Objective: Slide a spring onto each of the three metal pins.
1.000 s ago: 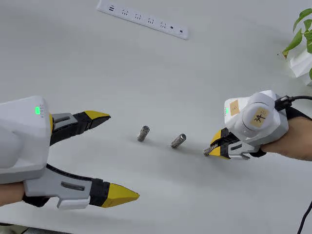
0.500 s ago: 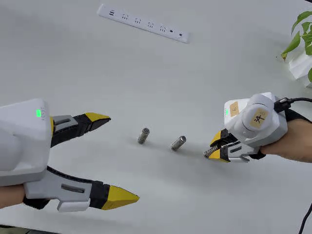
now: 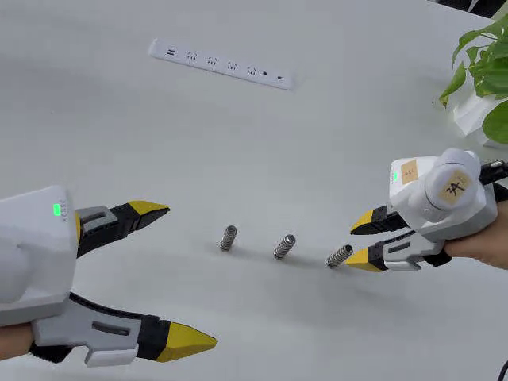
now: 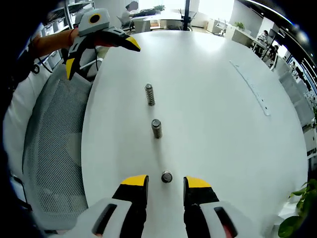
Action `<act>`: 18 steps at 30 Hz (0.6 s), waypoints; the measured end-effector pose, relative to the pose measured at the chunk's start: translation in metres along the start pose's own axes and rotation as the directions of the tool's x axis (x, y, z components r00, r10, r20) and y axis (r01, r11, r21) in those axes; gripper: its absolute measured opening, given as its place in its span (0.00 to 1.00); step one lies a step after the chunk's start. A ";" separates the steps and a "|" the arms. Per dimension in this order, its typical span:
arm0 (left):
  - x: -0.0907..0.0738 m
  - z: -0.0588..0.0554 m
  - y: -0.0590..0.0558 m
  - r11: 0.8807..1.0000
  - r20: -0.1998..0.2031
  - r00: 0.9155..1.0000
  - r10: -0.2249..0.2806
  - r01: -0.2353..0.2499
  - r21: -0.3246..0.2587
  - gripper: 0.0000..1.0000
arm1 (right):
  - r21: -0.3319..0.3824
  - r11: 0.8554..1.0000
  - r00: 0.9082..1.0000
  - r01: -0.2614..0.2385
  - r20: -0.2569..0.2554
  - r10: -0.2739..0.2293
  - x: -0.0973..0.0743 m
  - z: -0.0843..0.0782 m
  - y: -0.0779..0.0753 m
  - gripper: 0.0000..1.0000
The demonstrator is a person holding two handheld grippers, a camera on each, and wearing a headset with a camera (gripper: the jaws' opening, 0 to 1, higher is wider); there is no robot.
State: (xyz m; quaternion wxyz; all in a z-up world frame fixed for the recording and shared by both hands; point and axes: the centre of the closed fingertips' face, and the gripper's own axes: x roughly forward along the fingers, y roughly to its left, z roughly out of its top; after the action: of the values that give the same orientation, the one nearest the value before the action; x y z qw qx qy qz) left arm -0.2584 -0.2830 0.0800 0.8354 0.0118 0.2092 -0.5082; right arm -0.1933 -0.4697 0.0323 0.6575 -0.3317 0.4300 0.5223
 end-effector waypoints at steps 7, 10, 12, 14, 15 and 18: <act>-0.004 -0.002 0.000 0.999 -0.028 1.000 0.011 -0.010 0.037 0.99 | 0.111 0.993 0.987 0.042 0.150 -0.058 -0.031 0.003 0.010 0.34; -0.005 -0.003 -0.001 0.999 -0.039 0.999 0.013 -0.011 0.047 0.99 | 0.148 0.987 0.978 0.062 0.187 -0.090 -0.042 -0.003 0.016 0.37; -0.006 -0.004 -0.001 0.999 -0.044 0.999 0.013 -0.010 0.052 0.99 | 0.178 0.981 0.969 0.072 0.220 -0.111 -0.049 -0.007 0.021 0.40; -0.007 -0.005 -0.001 0.998 -0.050 0.999 0.014 -0.012 0.054 0.99 | 0.215 0.974 0.960 0.070 0.250 -0.124 -0.053 -0.013 0.027 0.44; -0.007 -0.005 -0.001 0.998 -0.051 0.999 0.017 -0.014 0.060 0.99 | 0.222 0.972 0.957 0.072 0.259 -0.130 -0.055 -0.015 0.029 0.46; -0.009 -0.005 -0.001 0.998 -0.050 0.998 0.023 -0.020 0.060 0.99 | 0.267 0.961 0.941 0.070 0.302 -0.152 -0.057 -0.025 0.037 0.51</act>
State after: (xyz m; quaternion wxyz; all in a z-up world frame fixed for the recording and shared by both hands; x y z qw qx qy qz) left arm -0.2640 -0.2747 0.0785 0.8344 0.0519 0.2151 -0.5048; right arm -0.2397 -0.5058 0.0749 0.7837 -0.1804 0.3611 0.4720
